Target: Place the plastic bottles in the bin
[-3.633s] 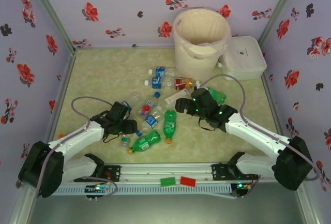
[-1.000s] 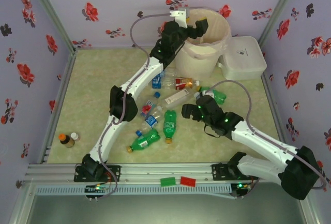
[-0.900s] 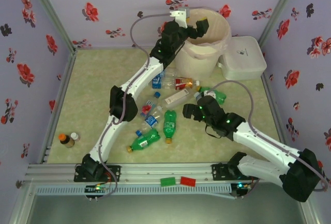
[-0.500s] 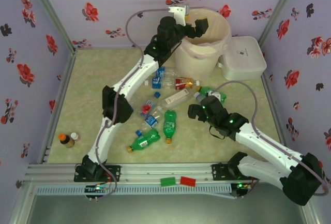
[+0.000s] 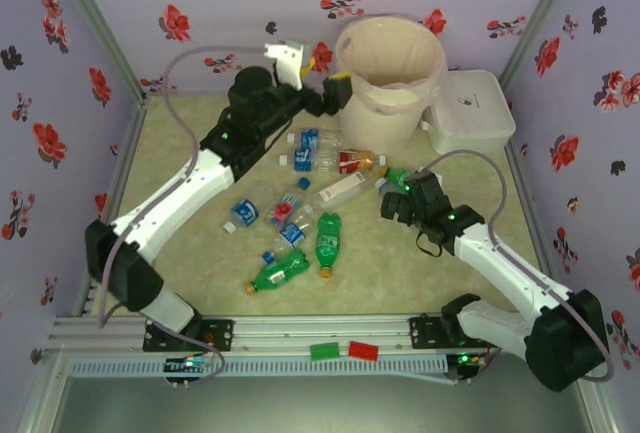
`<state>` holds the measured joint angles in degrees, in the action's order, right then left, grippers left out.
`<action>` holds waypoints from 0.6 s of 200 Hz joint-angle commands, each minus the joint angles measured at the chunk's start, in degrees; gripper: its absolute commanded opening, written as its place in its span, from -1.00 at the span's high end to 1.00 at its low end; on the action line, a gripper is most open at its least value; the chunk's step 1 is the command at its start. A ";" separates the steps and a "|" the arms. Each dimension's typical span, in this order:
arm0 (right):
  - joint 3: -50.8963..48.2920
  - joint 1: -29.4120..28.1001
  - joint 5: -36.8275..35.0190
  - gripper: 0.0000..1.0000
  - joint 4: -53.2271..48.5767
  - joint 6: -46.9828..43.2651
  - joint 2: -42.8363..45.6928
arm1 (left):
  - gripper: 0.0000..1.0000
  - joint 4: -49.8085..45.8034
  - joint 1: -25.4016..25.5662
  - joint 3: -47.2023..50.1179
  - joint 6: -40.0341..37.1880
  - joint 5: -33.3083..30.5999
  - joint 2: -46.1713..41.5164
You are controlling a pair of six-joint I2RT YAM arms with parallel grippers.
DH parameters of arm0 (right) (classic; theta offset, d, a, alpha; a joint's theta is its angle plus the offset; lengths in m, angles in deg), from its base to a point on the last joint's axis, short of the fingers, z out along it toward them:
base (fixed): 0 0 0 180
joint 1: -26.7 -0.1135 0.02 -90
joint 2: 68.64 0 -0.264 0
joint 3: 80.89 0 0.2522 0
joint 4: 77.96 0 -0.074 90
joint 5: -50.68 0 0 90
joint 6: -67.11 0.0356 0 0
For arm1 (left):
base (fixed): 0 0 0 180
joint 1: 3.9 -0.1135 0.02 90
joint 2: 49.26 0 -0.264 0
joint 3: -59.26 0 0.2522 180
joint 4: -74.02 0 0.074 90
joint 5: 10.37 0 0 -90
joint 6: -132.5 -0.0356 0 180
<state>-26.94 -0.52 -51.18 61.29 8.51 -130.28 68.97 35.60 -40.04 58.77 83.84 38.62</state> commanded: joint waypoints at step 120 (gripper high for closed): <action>15.68 3.40 5.37 -0.99 -8.61 -15.23 -24.16 | -1.00 -4.55 -4.50 51.44 16.43 -13.83 -27.94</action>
<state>-13.04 2.45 -46.39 56.37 -2.64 -152.12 61.88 32.02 7.74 68.94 73.48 13.75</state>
